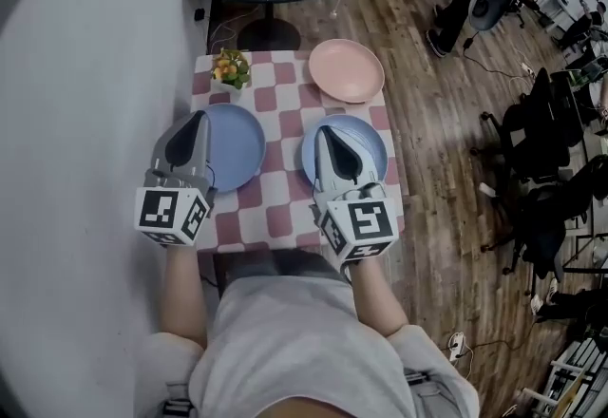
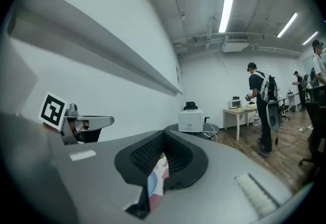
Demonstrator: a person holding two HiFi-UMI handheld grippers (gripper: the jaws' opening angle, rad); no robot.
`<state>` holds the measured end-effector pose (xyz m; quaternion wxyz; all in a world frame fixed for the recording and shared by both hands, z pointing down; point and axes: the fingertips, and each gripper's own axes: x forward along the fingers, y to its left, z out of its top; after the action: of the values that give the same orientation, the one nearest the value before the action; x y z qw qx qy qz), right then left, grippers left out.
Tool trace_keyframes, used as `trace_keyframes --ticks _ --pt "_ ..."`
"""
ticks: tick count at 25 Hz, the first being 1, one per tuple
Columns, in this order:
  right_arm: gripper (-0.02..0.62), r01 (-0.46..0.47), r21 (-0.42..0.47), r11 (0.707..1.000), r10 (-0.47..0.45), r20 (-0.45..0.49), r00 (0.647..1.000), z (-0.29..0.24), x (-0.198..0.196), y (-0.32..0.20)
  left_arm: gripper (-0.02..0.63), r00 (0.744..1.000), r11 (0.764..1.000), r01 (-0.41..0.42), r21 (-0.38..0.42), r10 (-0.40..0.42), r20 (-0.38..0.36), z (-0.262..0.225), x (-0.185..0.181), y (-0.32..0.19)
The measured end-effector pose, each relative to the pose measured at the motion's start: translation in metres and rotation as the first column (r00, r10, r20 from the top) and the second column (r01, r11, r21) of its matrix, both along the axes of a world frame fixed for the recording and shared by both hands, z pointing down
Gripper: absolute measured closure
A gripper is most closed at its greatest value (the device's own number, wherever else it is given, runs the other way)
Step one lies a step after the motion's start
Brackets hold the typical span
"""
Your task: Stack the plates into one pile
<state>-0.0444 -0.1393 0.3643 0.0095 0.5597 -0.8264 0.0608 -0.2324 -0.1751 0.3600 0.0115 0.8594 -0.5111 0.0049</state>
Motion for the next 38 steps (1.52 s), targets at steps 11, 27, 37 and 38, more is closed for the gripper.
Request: trace_keyframes --ticks 11,27,37,38 --pt "0.592 0.019 -0.327 0.945 0.019 0.111 0.994 0.103 -0.042 -0.031 0.56 0.991 0.947 -0.005 -0.32 0.048 0.126 0.112 -0.04 -0.044" --pt "0.504 -0.046 -0.67 0.741 0.219 0.177 0.96 0.246 -0.081 -0.033 0.458 0.972 0.787 0.093 -0.61 0.061 0.225 0.253 -0.115 -0.073" --pt "0.471 -0.049 -0.754 0.655 0.259 0.164 0.952 0.288 -0.097 -0.024 0.433 0.972 0.7 0.12 -0.704 0.06 0.225 0.298 -0.132 -0.071" --pt "0.471 -0.05 -0.759 0.649 0.259 0.16 0.952 0.291 -0.098 -0.023 0.433 0.973 0.694 0.115 -0.71 0.067 0.223 0.301 -0.132 -0.07"
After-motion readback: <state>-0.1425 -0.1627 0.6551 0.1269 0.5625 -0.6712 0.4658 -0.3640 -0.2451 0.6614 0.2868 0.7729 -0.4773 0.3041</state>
